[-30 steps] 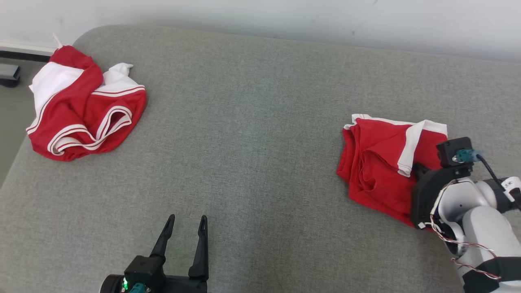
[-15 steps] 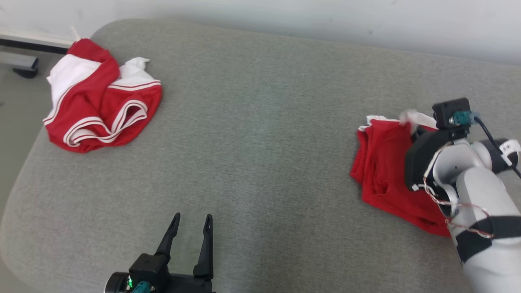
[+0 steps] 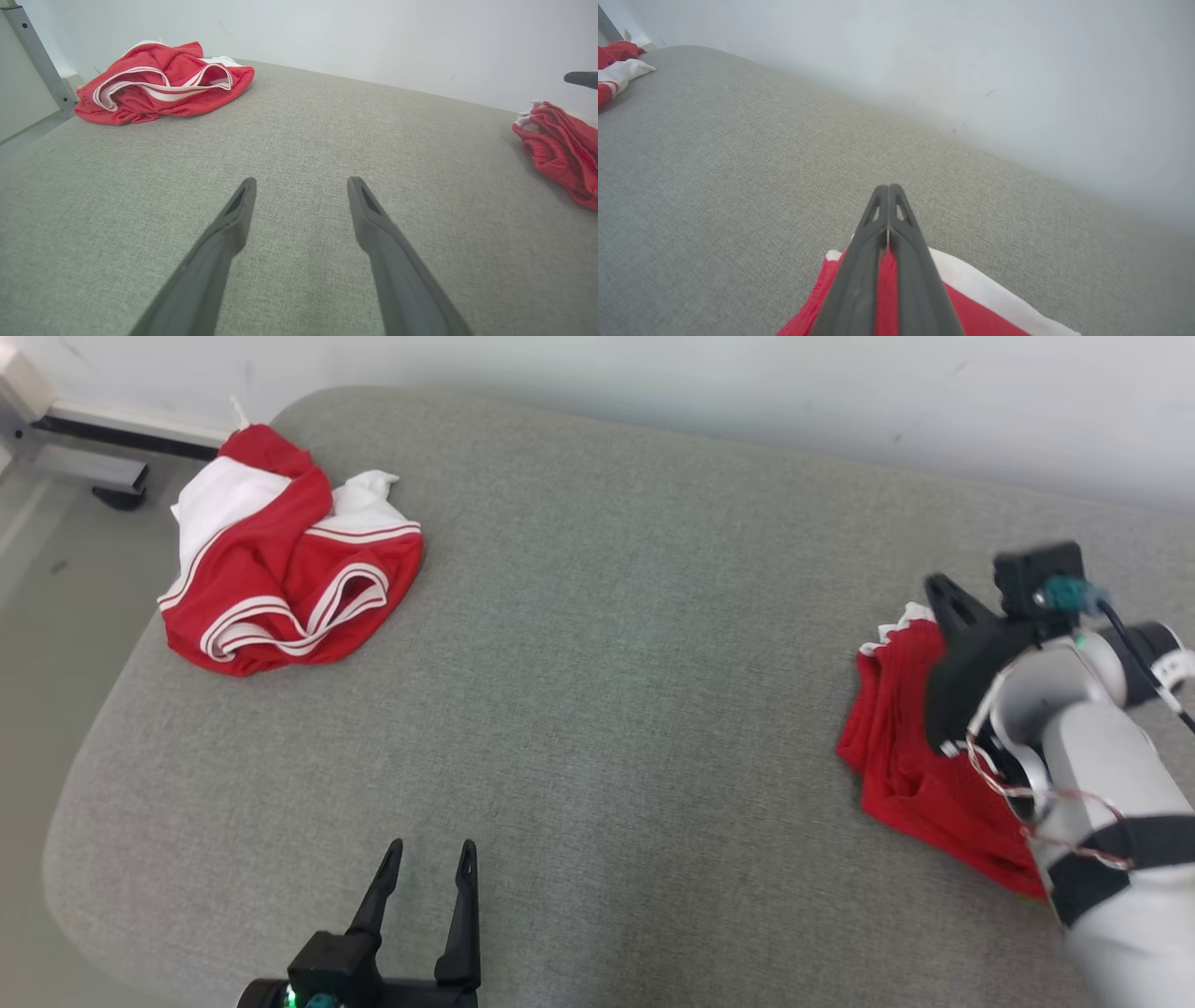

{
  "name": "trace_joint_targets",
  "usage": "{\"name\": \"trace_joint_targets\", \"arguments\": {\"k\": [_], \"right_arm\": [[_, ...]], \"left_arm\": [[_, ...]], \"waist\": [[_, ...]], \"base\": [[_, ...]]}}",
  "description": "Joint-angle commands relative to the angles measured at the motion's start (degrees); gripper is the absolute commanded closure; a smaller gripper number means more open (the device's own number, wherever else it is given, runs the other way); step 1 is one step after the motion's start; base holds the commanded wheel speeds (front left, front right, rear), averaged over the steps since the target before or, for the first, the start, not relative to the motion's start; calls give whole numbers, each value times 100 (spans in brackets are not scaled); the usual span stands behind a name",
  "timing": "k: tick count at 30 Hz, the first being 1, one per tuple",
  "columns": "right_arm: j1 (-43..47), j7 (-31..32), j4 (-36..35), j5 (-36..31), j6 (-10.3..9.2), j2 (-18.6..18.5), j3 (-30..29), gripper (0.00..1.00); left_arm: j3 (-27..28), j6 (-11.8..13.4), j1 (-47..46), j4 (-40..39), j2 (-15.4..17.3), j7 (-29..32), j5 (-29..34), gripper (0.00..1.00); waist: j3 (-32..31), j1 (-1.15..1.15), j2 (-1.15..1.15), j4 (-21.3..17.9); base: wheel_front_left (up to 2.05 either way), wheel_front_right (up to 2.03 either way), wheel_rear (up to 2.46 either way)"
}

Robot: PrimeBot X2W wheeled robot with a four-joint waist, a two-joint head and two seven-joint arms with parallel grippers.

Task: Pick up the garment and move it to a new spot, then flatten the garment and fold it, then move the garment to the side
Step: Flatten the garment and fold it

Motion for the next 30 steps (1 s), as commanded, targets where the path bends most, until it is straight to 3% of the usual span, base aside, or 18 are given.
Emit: {"name": "trace_joint_targets", "arguments": {"k": [1, 9, 17, 30], "right_arm": [[315, -47, -180, 27, -15, -157, -34, 100], [1407, -125, -1141, -133, -14, -370, -303, 100], [2278, -518, -1437, -378, -14, 235, -218, 100], [2798, -875, -1178, -240, -15, 1080, 913, 100]], "left_arm": [[14, 2, 98, -24, 25, -19, 42, 0], [49, 12, 162, -99, 83, -18, 92, 0], [77, 3, 63, -134, 108, -19, 129, 0], [130, 25, 160, -65, 152, -18, 66, 0]], "waist": [[-86, 1, 0, -118], [-200, 1, 0, -493], [-180, 1, 0, -773], [-413, 1, 0, -888]], "base": [[0, 0, 0], [0, 0, 0], [0, 0, 0], [0, 0, 0]]}}
